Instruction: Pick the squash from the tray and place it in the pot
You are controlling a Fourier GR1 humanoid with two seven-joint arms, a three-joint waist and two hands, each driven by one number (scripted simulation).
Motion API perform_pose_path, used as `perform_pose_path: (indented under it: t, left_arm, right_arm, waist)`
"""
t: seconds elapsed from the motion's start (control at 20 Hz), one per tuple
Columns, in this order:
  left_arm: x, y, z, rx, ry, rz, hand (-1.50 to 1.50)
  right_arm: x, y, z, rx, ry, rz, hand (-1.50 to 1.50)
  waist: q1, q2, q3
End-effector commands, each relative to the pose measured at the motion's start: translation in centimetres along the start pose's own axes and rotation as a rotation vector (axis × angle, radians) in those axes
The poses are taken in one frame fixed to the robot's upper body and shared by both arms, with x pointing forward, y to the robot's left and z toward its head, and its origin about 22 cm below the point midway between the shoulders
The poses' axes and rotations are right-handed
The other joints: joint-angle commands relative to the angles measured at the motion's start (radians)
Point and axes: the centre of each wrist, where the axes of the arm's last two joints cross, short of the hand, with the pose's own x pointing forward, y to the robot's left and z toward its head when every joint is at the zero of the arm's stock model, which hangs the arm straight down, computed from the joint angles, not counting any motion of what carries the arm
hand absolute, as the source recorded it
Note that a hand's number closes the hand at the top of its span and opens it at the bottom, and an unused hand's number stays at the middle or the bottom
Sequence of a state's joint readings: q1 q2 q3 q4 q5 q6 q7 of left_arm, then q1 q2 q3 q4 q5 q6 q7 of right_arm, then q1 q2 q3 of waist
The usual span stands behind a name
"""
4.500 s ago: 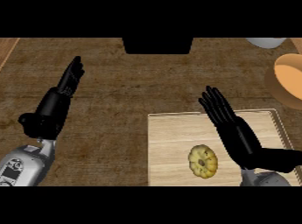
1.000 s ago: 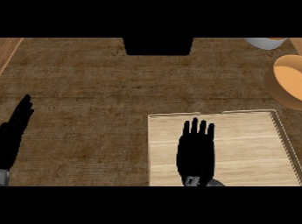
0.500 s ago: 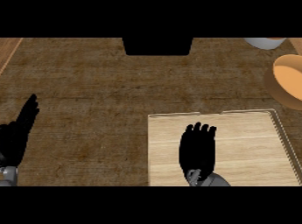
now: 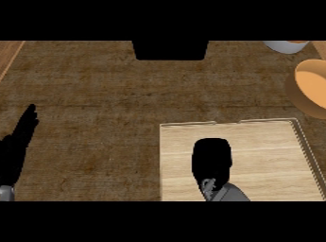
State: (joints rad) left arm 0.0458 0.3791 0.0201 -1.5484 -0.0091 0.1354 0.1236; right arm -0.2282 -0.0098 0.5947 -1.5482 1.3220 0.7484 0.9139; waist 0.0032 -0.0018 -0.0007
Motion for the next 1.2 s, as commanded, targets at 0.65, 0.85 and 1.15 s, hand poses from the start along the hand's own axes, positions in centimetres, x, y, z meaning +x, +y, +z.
perform_pose_path:
  t: [0.65, 0.85, 1.15]
  left_arm:
    - [0.8, -0.3, -0.4, -0.023, -0.001, 0.007, 0.00]
    - [0.7, 0.2, -0.5, -0.013, 0.000, 0.007, 0.00]
    - [-0.4, 0.0, 0.2, -0.021, 0.005, -0.001, 0.00]
  right_arm:
    - [-12.7, -12.9, -13.4, -0.091, 0.136, -0.665, 1.50]
    - [-13.5, -14.4, -11.1, -0.342, 0.229, -0.589, 1.50]
    - [-15.7, -19.3, -8.1, -0.662, 0.414, -0.598, 1.50]
  waist:
    - [0.026, 0.010, 0.001]
    - [0.009, 0.003, 0.000]
    - [0.008, 0.000, 0.000]
